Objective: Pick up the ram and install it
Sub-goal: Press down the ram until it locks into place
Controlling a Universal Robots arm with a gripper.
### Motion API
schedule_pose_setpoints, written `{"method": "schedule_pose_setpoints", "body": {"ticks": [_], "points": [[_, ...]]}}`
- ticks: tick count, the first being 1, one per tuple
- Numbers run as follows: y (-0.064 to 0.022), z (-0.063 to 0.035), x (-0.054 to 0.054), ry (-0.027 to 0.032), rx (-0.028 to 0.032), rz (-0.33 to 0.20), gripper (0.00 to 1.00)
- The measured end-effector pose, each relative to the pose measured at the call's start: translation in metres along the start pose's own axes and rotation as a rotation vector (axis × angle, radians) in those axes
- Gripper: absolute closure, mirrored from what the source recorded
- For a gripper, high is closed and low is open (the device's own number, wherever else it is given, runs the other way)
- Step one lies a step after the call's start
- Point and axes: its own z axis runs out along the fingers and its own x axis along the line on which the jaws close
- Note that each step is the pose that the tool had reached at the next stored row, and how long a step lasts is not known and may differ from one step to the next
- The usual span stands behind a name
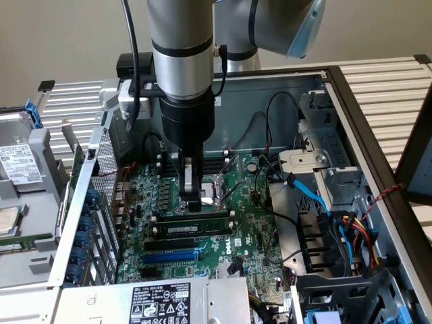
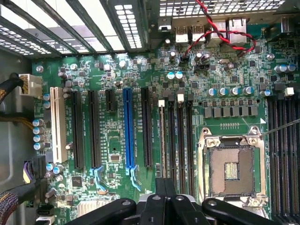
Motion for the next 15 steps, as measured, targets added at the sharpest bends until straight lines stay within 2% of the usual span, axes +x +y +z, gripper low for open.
{"method": "schedule_pose_setpoints", "body": {"ticks": [15], "points": [[-0.0001, 0.0000, 0.0000, 0.0010, -0.0058, 0.191, 0.89]]}}
